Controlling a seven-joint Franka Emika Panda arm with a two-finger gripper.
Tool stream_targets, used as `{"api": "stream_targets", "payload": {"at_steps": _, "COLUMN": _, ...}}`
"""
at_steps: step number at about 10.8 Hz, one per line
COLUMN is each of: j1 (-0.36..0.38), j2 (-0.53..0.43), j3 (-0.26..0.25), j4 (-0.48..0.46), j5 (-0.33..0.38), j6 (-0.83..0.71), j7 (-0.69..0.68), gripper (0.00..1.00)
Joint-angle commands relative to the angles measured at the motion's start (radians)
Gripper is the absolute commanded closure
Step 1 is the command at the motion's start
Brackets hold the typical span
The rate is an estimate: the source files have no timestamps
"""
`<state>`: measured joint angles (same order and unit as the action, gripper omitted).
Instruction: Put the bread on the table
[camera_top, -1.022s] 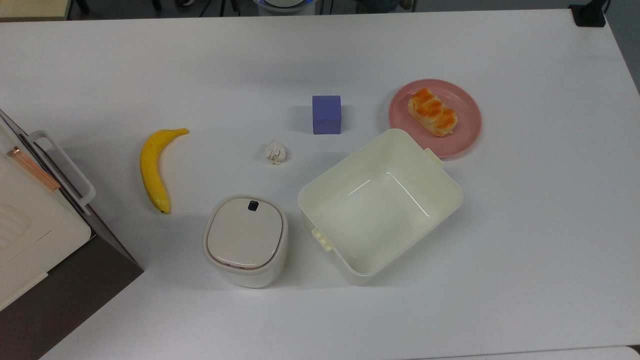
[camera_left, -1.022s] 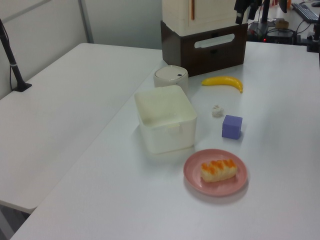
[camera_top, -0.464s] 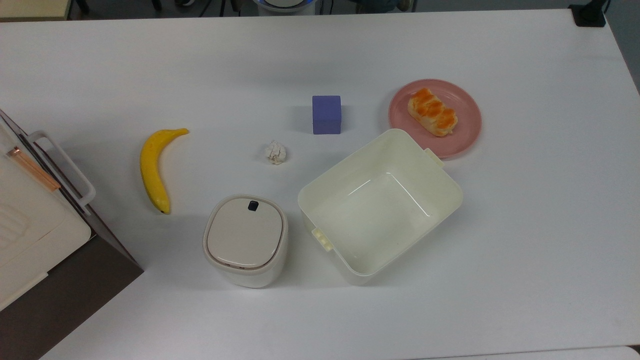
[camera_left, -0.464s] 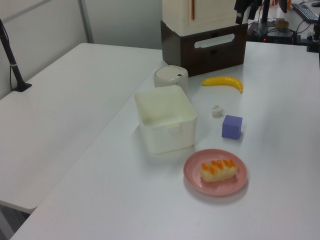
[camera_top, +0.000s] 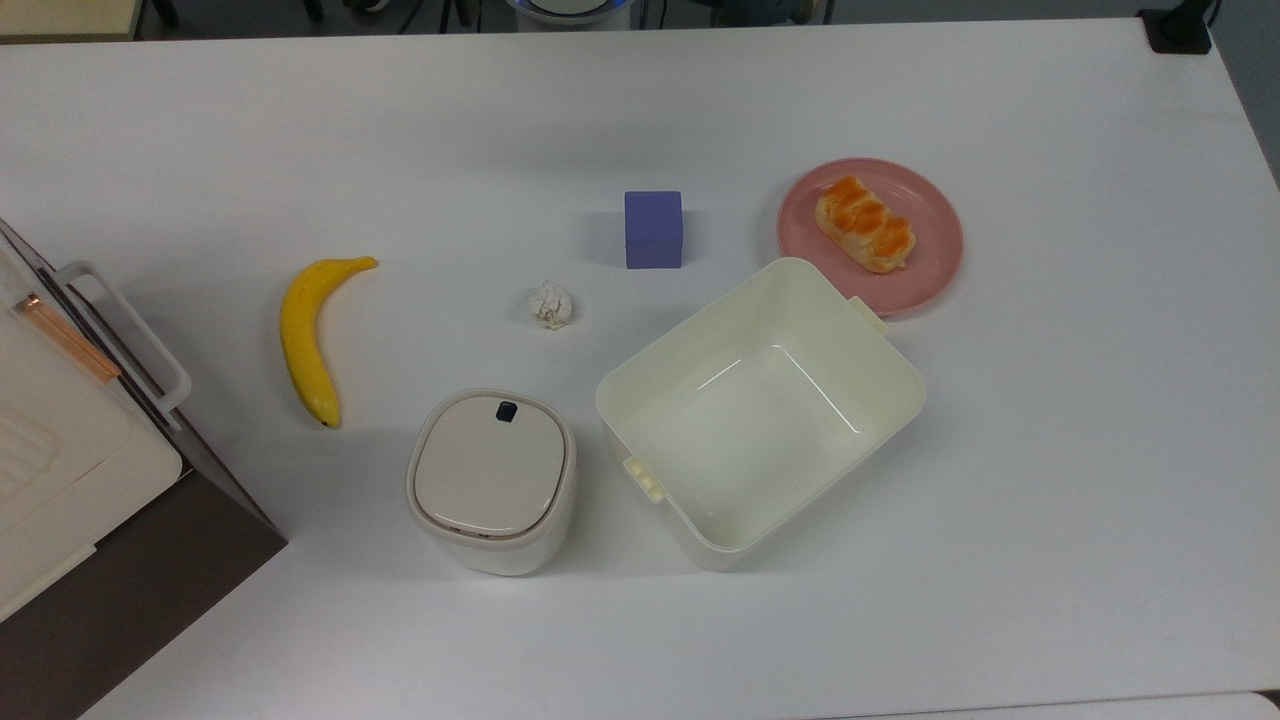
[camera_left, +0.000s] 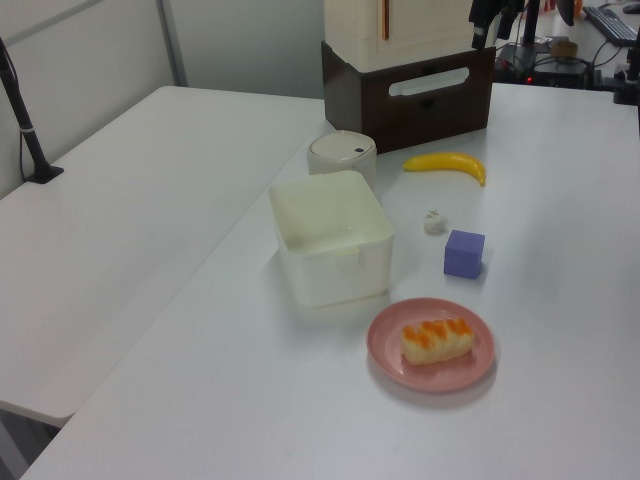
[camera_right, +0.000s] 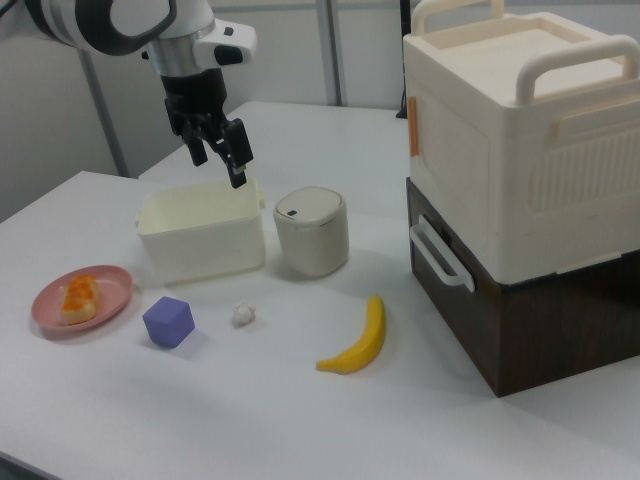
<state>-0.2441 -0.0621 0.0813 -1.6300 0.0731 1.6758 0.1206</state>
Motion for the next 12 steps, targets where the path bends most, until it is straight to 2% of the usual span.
{"api": "stream_targets", "payload": {"at_steps": 1, "j1": 0.025, "j2": -0.004, "j3": 0.006, "j4": -0.004, "j5": -0.036, "j6": -0.010, "j7": 0.014, "gripper": 0.00}}
{"api": "stream_targets", "payload": {"at_steps": 3, "j1": 0.127, "j2": 0.020, "j3": 0.009, "j4": -0.042, "j5": -0.168, "j6": -0.018, "j7": 0.011, "gripper": 0.00}}
{"api": "stream_targets", "payload": {"at_steps": 4, "j1": 0.166, "j2": 0.037, "j3": 0.009, "j4": -0.053, "j5": -0.197, "j6": -0.018, "j7": 0.011, "gripper": 0.00}}
{"api": "stream_targets", "payload": {"at_steps": 7, "j1": 0.279, "j2": 0.094, "j3": 0.009, "j4": -0.050, "j5": -0.226, "j6": -0.016, "j7": 0.005, "gripper": 0.00}}
{"api": "stream_targets", "payload": {"at_steps": 10, "j1": 0.441, "j2": 0.172, "j3": 0.009, "j4": -0.045, "j5": -0.262, "j6": -0.016, "j7": 0.025, "gripper": 0.00}}
{"api": "stream_targets", "payload": {"at_steps": 12, "j1": 0.546, "j2": 0.191, "j3": 0.009, "j4": -0.053, "j5": -0.271, "j6": -0.034, "j7": 0.078, "gripper": 0.00}}
